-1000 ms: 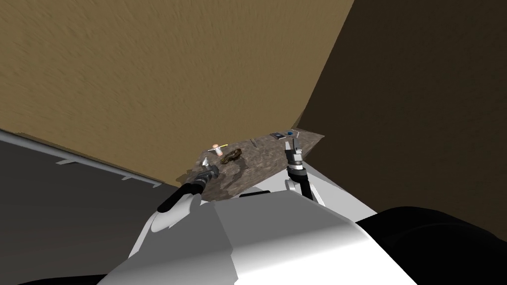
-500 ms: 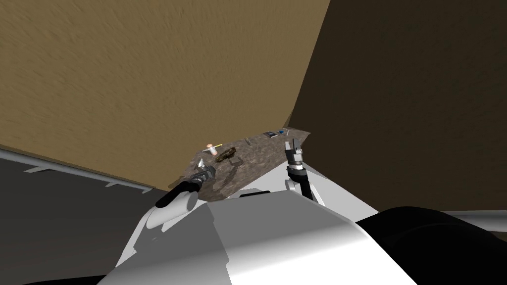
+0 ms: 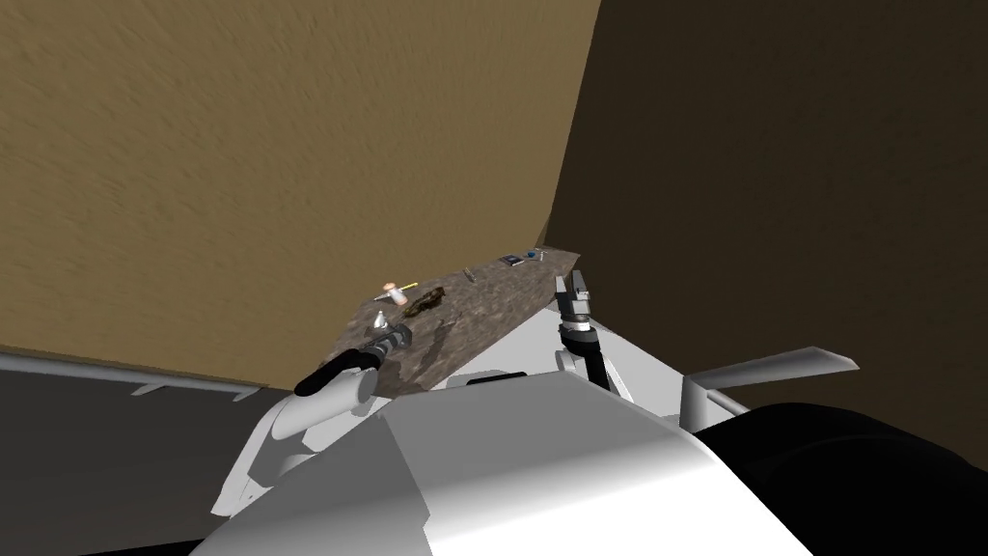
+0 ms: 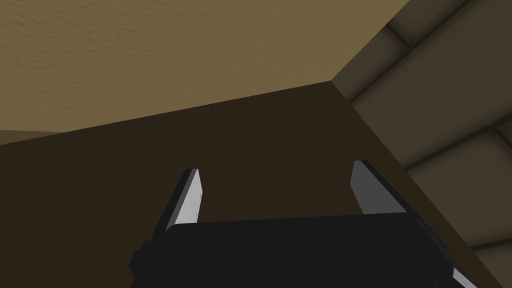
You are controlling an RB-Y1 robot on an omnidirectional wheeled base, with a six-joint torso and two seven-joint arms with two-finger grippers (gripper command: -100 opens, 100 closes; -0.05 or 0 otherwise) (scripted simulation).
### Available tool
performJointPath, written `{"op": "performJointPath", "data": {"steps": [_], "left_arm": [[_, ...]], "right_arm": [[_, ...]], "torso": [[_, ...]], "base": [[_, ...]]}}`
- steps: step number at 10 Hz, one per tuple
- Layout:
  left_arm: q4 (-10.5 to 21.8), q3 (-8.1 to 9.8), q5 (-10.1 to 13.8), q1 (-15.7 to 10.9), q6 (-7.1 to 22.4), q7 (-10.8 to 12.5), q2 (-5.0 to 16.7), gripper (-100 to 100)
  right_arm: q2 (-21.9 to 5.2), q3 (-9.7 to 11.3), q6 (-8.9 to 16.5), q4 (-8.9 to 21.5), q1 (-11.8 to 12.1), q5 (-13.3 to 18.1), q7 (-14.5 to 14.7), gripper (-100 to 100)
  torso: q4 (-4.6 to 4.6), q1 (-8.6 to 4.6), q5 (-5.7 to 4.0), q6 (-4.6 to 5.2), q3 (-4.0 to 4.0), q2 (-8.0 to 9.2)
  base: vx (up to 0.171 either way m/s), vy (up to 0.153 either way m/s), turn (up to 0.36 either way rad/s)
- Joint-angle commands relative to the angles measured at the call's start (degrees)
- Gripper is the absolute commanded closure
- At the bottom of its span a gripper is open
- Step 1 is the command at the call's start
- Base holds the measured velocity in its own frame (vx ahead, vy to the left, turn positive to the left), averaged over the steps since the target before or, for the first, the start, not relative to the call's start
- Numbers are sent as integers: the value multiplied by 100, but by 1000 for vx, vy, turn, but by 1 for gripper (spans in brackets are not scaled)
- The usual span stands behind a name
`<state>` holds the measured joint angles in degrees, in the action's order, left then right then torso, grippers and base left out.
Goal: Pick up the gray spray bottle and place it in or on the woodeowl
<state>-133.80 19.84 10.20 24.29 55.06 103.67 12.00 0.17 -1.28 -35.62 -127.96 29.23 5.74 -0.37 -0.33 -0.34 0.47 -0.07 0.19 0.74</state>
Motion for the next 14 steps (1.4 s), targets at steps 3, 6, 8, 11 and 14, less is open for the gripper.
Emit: {"op": "performJointPath", "data": {"steps": [3,6,8,11,14], "left_arm": [[151,301,-69,-276,350,502,242,100],[229,492,-116,-468,592,792,456,100],[265,634,-138,-645,817,980,667,100],[248,768,-121,-880,1128,1112,976,100],[181,875,-59,-1124,1473,1182,1352,100]], "right_arm": [[0,0,0,0,1,0,0,0],[-1,-1,0,0,1,0,0,0],[-1,-1,0,0,2,0,0,0],[-2,-3,0,0,4,0,0,0],[-3,-3,0,0,4,0,0,0]], "torso": [[-3,9,3,-3,-10,-18],[-8,27,6,-6,-21,-36],[-8,36,5,-3,-27,-49],[-16,68,10,-3,-52,-95],[-18,80,9,-2,-55,-100]], "base": [[-65,-92,-166],[-24,-55,-135],[26,-26,-146],[120,40,-73],[136,72,-42]]}}
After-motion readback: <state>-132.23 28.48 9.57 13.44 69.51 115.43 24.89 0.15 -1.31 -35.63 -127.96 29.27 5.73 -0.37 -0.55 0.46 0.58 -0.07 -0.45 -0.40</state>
